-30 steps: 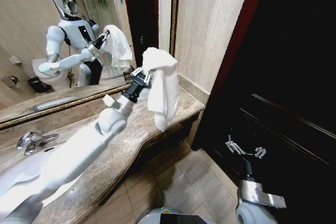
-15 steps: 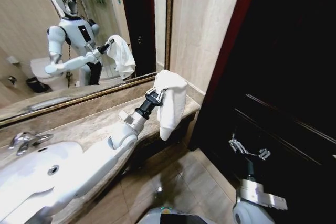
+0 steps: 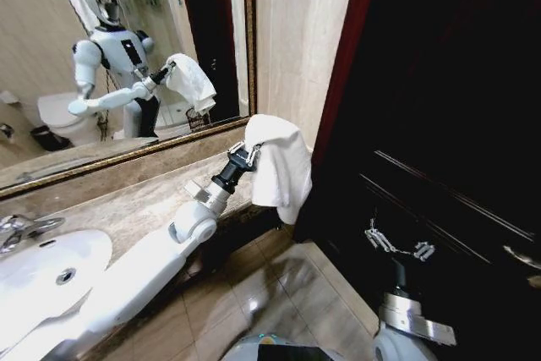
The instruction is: Discard the used towel into the hamper.
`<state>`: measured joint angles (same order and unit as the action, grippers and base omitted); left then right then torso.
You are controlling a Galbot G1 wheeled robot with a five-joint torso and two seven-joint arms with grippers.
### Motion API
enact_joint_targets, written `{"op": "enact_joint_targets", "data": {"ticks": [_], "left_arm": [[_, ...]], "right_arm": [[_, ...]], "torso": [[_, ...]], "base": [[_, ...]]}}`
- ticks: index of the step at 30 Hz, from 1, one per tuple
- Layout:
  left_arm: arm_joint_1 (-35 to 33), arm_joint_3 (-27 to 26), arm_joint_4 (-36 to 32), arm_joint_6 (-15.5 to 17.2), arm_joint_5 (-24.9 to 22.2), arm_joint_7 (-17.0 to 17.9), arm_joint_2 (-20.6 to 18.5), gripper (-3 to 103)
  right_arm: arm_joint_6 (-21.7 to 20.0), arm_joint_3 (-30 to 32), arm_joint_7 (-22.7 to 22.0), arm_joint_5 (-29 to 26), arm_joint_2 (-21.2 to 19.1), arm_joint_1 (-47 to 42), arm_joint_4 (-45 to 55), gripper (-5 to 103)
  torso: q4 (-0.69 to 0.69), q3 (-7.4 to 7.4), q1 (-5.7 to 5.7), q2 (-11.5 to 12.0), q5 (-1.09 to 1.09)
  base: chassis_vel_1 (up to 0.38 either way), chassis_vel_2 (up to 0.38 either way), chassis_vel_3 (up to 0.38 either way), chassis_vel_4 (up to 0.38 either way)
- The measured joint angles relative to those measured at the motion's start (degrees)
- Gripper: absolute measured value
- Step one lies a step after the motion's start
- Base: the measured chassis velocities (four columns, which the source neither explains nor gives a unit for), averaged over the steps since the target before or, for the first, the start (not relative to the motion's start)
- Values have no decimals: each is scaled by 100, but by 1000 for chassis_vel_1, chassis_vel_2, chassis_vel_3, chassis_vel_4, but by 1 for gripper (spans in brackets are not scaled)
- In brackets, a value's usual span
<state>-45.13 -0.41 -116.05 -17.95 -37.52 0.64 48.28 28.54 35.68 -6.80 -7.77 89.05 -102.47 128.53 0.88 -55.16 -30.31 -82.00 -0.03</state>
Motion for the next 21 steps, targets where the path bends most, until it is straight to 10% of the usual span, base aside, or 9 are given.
{"op": "enact_joint_targets", "data": {"ticks": [21], "left_arm": [[-17,-10,25,-25,-30,-99,-85,7]], "right_arm": [[106,73,-9,-101,-39,2,-76,100]], "torso": [[2,0,0,0,1]], "base": [[-67,-63,-60,-61]]}}
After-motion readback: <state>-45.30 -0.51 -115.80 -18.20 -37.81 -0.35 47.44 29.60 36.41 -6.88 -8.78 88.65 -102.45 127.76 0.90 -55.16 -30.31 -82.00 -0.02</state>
